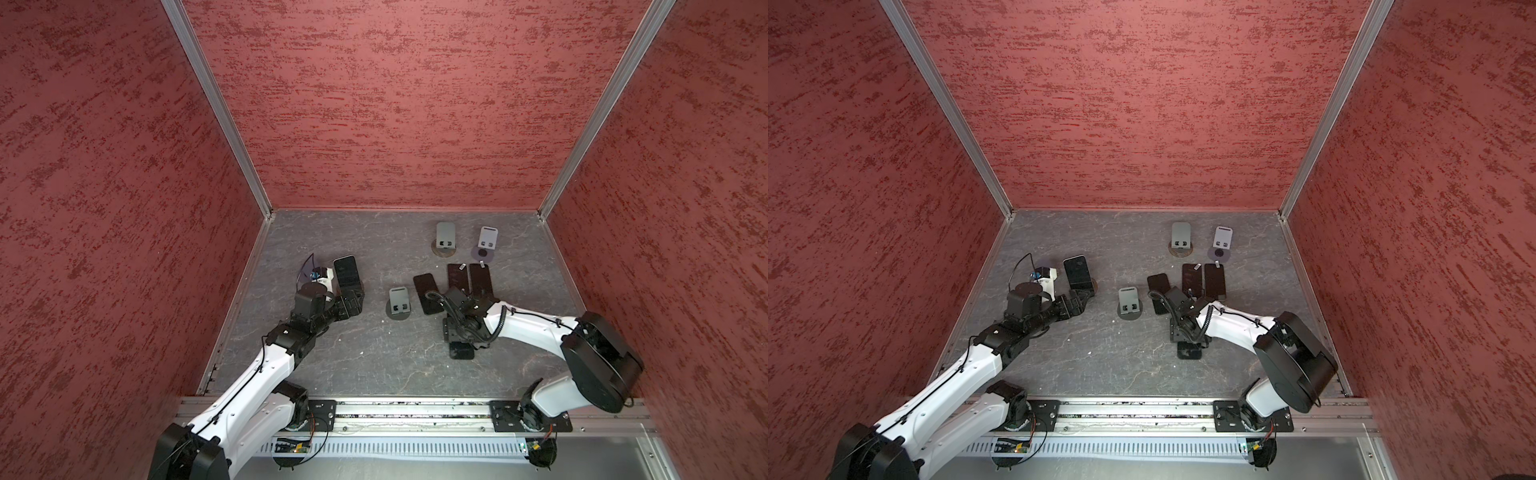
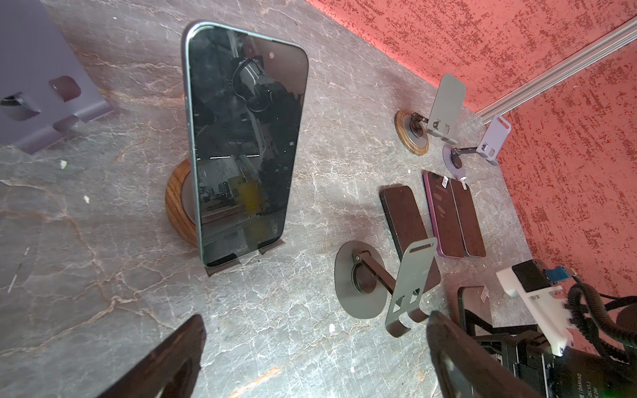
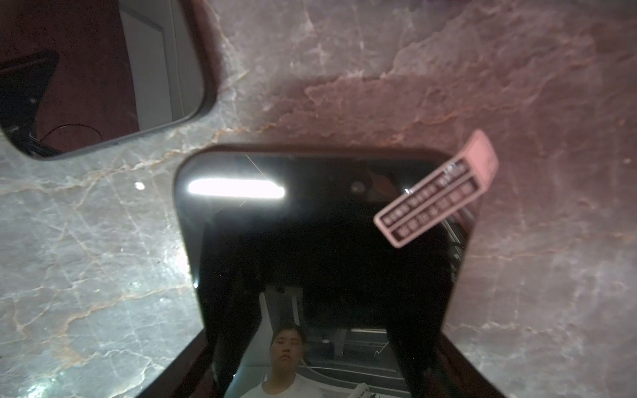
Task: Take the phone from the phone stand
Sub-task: 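Lower the held phone toward the table with the right gripper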
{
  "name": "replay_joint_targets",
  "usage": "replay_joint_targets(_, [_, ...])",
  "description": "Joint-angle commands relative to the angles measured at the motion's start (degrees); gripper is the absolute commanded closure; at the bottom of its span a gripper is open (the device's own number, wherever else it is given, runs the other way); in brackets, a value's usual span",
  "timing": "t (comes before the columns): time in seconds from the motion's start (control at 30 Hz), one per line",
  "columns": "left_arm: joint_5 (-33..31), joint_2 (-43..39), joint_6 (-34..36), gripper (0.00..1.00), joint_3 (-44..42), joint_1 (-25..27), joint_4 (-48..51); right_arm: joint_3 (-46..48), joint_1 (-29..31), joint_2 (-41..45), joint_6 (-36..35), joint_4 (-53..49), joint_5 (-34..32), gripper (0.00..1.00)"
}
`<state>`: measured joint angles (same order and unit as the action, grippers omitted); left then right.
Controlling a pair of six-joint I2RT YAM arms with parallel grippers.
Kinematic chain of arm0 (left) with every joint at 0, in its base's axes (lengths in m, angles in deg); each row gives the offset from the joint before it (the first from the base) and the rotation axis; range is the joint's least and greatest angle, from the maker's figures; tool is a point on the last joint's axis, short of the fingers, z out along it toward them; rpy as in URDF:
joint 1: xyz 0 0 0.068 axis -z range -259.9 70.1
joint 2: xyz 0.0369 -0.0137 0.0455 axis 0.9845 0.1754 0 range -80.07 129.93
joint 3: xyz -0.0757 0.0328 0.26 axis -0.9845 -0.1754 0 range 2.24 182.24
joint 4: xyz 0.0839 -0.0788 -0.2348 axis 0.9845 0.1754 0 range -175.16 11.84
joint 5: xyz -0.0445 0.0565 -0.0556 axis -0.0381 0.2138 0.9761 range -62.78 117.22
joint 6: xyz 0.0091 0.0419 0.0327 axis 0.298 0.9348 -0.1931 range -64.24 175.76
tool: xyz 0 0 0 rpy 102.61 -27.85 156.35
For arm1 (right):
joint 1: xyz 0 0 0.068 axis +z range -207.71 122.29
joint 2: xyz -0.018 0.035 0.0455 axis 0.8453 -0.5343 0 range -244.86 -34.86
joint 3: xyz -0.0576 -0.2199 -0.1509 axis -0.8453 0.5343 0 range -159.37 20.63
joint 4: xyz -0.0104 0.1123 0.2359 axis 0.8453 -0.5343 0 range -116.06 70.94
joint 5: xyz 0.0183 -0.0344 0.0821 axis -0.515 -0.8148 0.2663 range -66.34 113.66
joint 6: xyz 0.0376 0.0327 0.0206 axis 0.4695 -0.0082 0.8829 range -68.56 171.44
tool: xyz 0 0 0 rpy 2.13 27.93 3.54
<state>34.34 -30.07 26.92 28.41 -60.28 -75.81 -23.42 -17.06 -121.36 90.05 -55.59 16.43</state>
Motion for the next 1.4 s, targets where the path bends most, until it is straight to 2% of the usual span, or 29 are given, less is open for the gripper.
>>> replay_joint_targets(0.0, [0.3,0.1,0.4,0.00,-0.7,-0.3,-1.2,0.8,-0.3,-0.7,1.2,0.6,1.0,0.29])
replay_joint_targets(0.67, [-0.4,0.0,1.3,0.00,-1.0,-0.4,-0.9,2.1,-0.2,0.0,0.3,1.4,4.7,0.22])
replay_joint_targets(1.07, [-0.5,-0.4,1.3,0.00,-1.0,-0.4,-0.6,2.8,-0.2,-0.2,0.3,2.8,4.6,0.20])
replay_joint_targets(1.37, [-0.6,0.0,1.3,0.00,-1.0,-0.4,-0.6,2.2,-0.2,0.5,0.4,1.7,2.0,0.17])
